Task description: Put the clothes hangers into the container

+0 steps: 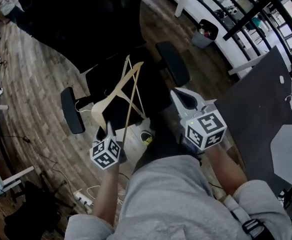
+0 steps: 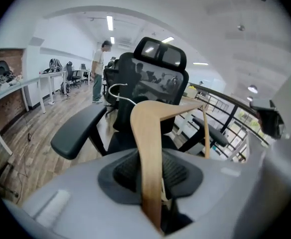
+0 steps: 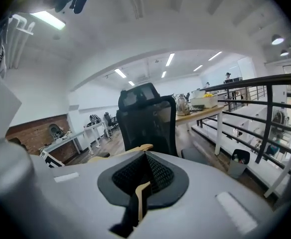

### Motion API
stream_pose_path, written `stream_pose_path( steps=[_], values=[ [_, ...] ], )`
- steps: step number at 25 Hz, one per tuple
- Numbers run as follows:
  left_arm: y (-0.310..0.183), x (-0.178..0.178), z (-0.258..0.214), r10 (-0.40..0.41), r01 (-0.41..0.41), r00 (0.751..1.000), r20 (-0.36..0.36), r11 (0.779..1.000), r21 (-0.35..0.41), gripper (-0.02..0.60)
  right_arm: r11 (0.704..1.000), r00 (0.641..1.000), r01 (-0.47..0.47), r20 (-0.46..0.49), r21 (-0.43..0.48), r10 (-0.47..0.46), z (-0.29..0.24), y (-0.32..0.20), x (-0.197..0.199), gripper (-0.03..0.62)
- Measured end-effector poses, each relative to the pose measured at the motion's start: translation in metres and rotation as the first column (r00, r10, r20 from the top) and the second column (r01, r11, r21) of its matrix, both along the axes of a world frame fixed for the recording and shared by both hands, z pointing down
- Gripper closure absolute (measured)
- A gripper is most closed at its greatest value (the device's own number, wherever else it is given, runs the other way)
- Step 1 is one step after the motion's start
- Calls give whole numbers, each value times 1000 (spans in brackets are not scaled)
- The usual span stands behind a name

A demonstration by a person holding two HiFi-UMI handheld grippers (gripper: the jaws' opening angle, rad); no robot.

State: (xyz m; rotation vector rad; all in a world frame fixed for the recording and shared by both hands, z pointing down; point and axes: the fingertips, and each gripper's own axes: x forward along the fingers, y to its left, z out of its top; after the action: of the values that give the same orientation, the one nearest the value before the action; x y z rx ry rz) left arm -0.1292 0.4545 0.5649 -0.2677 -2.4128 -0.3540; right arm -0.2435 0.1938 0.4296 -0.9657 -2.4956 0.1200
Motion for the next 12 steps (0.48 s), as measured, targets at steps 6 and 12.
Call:
stream_pose_path(
  steps=[6,12],
  values=[
    [-23,-11,-56,113,-110,985,127,993,-32,480,994,992,-106,64,0,106,-26,-41,27,595],
    [-64,-36,-85,271,-267,937,218,962,-49,480,965,962,-260,92,25,257,-39,-95,51,595]
  ],
)
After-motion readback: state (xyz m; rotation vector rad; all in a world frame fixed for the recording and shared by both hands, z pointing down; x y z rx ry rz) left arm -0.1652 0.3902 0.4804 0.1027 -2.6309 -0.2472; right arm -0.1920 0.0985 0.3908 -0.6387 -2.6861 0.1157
